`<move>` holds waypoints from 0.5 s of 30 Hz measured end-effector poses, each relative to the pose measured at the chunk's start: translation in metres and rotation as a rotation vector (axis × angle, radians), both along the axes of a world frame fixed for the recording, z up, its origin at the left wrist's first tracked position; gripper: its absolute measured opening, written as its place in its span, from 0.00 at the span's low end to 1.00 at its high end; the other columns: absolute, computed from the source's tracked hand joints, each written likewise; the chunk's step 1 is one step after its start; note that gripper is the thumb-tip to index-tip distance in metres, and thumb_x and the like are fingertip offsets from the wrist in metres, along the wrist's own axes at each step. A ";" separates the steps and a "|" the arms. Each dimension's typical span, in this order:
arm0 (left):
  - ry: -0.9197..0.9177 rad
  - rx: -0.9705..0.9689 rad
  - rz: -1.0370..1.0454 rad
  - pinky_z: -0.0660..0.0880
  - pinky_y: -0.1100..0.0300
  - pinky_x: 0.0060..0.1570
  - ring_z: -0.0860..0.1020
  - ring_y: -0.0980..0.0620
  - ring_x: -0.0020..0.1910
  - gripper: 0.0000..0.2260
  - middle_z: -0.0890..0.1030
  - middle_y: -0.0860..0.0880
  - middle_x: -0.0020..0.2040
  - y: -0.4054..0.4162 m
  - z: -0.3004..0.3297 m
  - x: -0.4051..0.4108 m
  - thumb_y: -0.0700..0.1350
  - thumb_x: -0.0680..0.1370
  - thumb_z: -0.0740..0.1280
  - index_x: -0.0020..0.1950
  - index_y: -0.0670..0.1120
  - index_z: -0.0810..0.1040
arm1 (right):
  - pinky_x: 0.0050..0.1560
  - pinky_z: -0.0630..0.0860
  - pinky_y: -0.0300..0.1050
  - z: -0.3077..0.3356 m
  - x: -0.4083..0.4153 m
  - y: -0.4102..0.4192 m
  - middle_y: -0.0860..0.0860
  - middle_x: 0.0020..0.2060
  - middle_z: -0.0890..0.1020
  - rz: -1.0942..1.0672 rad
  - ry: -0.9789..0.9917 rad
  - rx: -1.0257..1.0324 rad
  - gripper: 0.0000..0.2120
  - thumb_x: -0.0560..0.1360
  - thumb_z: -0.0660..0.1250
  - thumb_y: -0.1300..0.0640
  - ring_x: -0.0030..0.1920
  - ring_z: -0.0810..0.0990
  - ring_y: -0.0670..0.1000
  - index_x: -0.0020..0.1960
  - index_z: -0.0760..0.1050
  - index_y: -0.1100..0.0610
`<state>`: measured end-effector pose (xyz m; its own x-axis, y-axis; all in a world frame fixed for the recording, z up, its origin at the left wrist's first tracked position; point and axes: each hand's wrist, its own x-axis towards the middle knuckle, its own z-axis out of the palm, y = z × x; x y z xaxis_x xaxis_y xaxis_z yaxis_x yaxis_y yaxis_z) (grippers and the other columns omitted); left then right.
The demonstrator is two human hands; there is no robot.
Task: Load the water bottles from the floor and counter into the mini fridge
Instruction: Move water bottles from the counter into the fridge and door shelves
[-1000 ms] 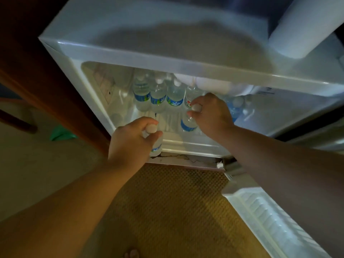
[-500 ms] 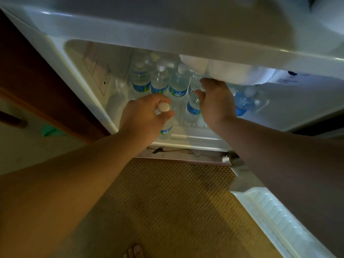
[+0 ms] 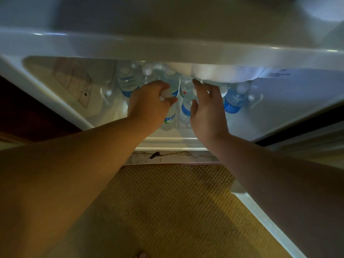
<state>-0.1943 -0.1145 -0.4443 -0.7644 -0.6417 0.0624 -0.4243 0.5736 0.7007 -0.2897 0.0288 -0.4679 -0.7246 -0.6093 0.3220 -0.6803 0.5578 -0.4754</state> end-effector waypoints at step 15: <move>-0.056 0.012 0.107 0.79 0.54 0.52 0.82 0.49 0.53 0.20 0.85 0.52 0.54 0.010 -0.002 -0.036 0.61 0.75 0.74 0.60 0.50 0.83 | 0.58 0.80 0.50 0.002 0.014 0.013 0.50 0.57 0.81 -0.295 -0.465 -0.281 0.19 0.79 0.69 0.61 0.53 0.82 0.49 0.69 0.73 0.53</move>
<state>-0.2306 -0.1047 -0.4466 -0.6937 -0.7201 0.0132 -0.5215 0.5148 0.6804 -0.2756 0.0418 -0.4663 -0.9526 -0.2998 0.0513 -0.2031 0.5016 -0.8409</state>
